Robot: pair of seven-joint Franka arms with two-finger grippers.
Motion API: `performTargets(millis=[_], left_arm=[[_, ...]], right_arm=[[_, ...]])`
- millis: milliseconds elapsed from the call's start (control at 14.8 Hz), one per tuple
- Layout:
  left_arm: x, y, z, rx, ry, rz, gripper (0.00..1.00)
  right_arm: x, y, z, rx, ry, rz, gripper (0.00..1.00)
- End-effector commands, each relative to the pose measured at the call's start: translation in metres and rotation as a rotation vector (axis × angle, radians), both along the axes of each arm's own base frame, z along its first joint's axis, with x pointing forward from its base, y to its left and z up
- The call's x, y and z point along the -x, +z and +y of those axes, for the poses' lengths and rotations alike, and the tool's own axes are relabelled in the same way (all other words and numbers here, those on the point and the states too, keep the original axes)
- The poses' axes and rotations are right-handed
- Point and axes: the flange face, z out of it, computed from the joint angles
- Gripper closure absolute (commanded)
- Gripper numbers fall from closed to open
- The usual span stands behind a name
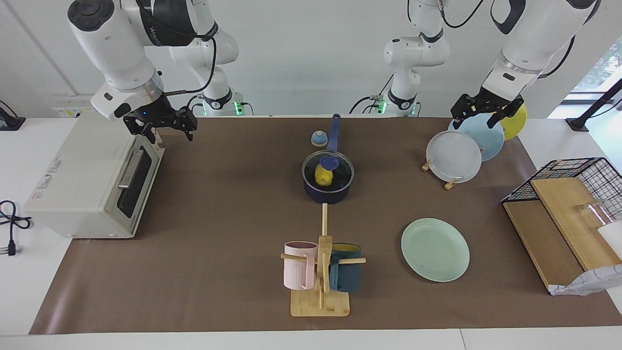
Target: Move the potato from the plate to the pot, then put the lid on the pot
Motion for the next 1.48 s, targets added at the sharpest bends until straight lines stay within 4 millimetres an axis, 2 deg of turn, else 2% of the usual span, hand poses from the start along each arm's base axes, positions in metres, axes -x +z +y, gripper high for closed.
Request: performTargets(millis=[0,1417], left_arm=[[0.0036,0.0017,0.0036,-0.009,0.011,0.002,0.00],[0.0035,0.0017,0.0037,-0.010,0.011,0.002,0.00]], right_arm=[[0.0078,0.0081,-0.0043,0.012,0.009,-0.018,0.00],[0.0126,0.0143,-0.0001,-0.006,0.009,-0.011,0.00]])
